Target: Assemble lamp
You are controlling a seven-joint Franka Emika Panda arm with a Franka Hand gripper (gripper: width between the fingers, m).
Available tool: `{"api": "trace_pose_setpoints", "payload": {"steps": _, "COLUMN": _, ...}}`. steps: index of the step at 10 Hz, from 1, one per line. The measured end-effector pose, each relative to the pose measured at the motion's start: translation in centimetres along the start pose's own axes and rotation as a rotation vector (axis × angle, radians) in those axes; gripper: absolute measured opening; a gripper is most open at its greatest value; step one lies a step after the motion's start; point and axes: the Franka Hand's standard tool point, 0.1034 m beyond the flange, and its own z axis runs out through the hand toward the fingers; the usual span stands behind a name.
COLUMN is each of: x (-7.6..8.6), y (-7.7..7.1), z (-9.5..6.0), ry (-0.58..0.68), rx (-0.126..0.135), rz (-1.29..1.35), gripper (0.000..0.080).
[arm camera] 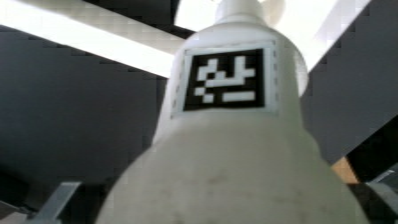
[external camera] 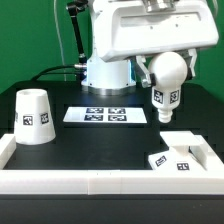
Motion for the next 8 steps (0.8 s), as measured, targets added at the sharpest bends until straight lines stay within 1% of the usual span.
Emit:
{"api": "trace_pose_setpoints", "payload": {"steps": 1, "x": 0.20, "y": 0.56, "z": 0.47, "ry": 0.008, "rx": -0.006, "rz": -0.009, "gripper": 0.0574}}
{"api": "trace_pose_setpoints", "payload": {"steps": 4, "x": -0.09, "y": 0.56, "z": 0.63, "ry": 0.003, "rx": -0.004, "rz": 0.002, "gripper": 0.0574}}
{"api": "trace_pose_setpoints", "payload": {"steps": 5, "x": -0.09, "y": 0.64, "z": 0.62, "ry": 0.008, "rx": -0.010, "rz": 0.002, "gripper": 0.0574}}
{"api": "trace_pose_setpoints", "payload": {"steps": 6, "x": -0.06, "y": 0.87, "z": 0.53, "ry": 0.040, "rx": -0.046, "rz": -0.001, "gripper": 0.0574}}
{"api": "trace_pose_setpoints", "payload": {"steps": 7, "x": -0.17, "y": 0.25, "z": 0.66, "ry": 0.041, "rx": -0.050, "rz": -0.010, "gripper": 0.0574}}
{"api": "trace_pose_setpoints", "payload": {"steps": 8, "x": -0.04, "y": 0.25, "z": 0.54, "ry": 0.061, "rx": -0.072, "rz": -0.034, "gripper": 0.0574}}
